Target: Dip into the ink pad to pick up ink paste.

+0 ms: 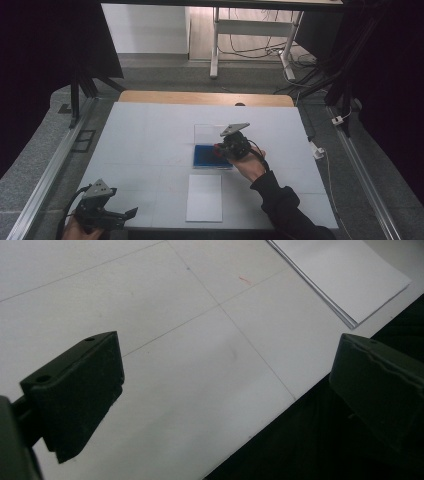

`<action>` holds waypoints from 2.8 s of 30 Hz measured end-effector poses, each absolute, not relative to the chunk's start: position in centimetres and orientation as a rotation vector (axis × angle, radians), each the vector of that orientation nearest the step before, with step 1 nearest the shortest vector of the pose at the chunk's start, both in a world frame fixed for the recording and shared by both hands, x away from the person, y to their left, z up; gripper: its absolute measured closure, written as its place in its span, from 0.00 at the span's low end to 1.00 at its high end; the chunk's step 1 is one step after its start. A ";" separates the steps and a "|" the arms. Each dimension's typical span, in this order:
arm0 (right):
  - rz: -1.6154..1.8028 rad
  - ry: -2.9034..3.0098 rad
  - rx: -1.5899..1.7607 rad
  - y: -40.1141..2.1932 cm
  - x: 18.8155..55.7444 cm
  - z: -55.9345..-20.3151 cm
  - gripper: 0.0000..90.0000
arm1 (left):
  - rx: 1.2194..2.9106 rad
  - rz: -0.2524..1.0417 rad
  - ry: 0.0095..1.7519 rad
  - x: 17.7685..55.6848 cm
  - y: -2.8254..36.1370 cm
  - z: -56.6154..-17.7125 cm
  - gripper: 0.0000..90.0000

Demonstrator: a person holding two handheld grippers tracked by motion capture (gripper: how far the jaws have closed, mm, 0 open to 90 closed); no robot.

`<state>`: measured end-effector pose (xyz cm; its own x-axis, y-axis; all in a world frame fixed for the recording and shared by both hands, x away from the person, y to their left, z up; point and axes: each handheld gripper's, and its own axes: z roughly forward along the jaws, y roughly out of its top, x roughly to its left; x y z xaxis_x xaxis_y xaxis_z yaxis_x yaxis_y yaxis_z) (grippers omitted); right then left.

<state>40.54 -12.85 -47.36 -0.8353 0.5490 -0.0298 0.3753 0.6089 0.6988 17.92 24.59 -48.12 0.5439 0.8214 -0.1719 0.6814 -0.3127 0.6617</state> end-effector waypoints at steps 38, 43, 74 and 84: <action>1.031 2.610 0.850 -12.8 41.8 -49.5 0.89 | 2.087 0.256 1.212 18.0 24.5 -48.1 0.02; 0.983 2.584 0.799 -12.1 41.2 -49.4 0.89 | 2.087 0.252 1.212 18.0 24.5 -48.2 0.02; 1.134 2.554 0.845 -13.3 41.4 -47.5 0.89 | 2.086 0.256 1.216 18.0 24.5 -48.2 0.03; 1.088 2.630 0.794 -12.1 41.0 -48.7 0.89 | 2.087 0.256 1.214 18.0 24.5 -48.1 0.03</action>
